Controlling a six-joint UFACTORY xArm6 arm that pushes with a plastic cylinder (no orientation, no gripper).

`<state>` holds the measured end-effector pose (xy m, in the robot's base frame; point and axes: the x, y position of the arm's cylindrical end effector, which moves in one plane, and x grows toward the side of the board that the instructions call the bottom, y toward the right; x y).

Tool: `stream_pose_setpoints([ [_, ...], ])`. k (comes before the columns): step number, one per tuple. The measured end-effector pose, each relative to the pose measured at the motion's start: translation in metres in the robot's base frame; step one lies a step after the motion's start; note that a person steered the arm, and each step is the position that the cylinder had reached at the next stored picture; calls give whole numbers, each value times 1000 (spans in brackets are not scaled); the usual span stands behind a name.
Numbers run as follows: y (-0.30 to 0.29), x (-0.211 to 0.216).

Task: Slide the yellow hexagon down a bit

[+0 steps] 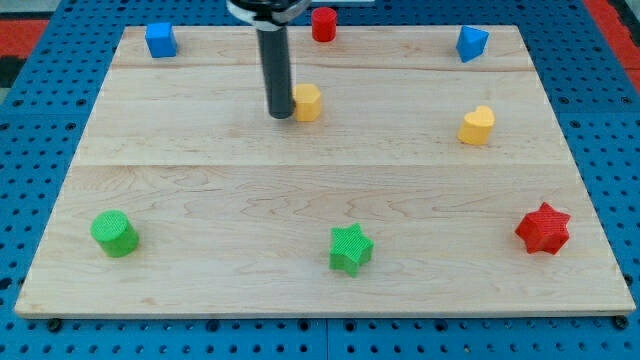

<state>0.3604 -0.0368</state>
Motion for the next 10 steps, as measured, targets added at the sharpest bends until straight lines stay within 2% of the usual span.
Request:
stream_pose_setpoints([
  [2,57,0],
  [3,64,-1],
  [4,31,-24],
  [5,44,-67],
  [6,80,-63],
  [7,98,-28],
  [8,88,-13],
  [9,50,-13],
  [10,50,19],
])
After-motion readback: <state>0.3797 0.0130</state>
